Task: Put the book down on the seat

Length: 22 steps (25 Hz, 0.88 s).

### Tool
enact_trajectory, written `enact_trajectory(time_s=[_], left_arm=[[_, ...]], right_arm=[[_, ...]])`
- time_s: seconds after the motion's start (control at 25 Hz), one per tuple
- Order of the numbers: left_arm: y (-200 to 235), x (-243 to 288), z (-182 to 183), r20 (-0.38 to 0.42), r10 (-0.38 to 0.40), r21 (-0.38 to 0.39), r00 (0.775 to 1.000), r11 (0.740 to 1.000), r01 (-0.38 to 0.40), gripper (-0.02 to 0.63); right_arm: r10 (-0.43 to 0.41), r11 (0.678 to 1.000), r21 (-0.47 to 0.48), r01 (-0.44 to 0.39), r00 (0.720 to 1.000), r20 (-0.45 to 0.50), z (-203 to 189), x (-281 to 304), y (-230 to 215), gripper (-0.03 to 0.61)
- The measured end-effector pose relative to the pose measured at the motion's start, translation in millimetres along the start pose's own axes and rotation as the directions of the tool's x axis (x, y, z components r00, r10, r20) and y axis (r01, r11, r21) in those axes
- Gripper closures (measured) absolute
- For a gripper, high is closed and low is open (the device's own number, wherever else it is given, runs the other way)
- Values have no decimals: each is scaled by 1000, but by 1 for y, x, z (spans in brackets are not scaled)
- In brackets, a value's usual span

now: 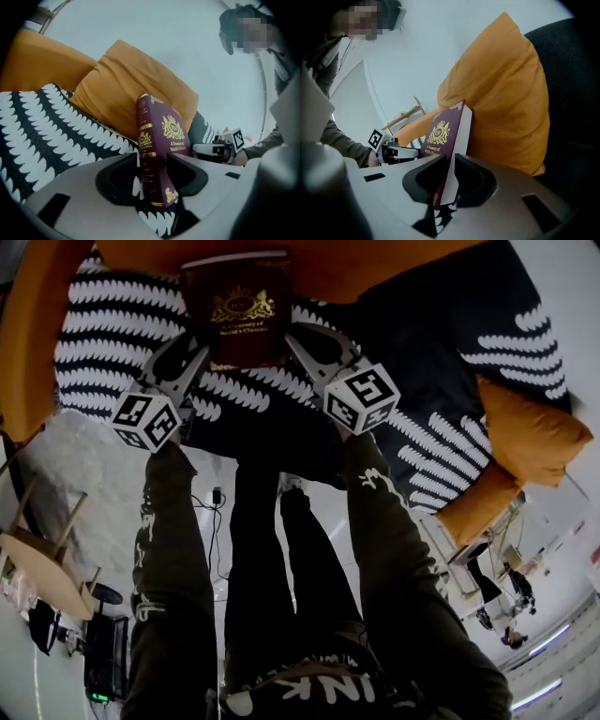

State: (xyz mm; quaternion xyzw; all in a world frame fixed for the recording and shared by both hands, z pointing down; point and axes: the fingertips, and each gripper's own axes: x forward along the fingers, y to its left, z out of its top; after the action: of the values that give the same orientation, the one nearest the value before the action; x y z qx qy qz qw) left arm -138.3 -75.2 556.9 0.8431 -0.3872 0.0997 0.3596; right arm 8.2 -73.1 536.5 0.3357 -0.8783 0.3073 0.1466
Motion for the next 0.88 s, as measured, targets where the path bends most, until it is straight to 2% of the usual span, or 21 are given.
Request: enact_trajectory(time_s=[0.08,0.2,0.24,0.4,0.64,0.76,0.88], left_arm=[[5,-4,11,33,22,30,999,999,-23,443],[10,-12,26,76,56,104,996,993,-63,581],[9,-16,31,94,64,124,993,989,-76,609],[-23,-34,71,172,59,216,983,972,-96,609],[-143,-95,186,326,10,376,945,916,-139,609],[-214,-146,223,383,-3,426,924,888,-174,610],[-283,-198,243,427,-15,461,904,864,-203,609]], right_arm=[[-19,1000,-18,19,1000,18,8,-2,-5,512],[-50,994,-96,54,998,43,18,3,-4,563],[-62,990,-121,69,996,58,20,3,-2,571],[-59,974,-209,87,989,136,57,-15,19,571],[13,939,-333,86,959,283,170,-99,87,569],[55,919,-385,85,939,341,216,-158,142,571],[92,897,-433,88,921,379,245,-219,201,571]])
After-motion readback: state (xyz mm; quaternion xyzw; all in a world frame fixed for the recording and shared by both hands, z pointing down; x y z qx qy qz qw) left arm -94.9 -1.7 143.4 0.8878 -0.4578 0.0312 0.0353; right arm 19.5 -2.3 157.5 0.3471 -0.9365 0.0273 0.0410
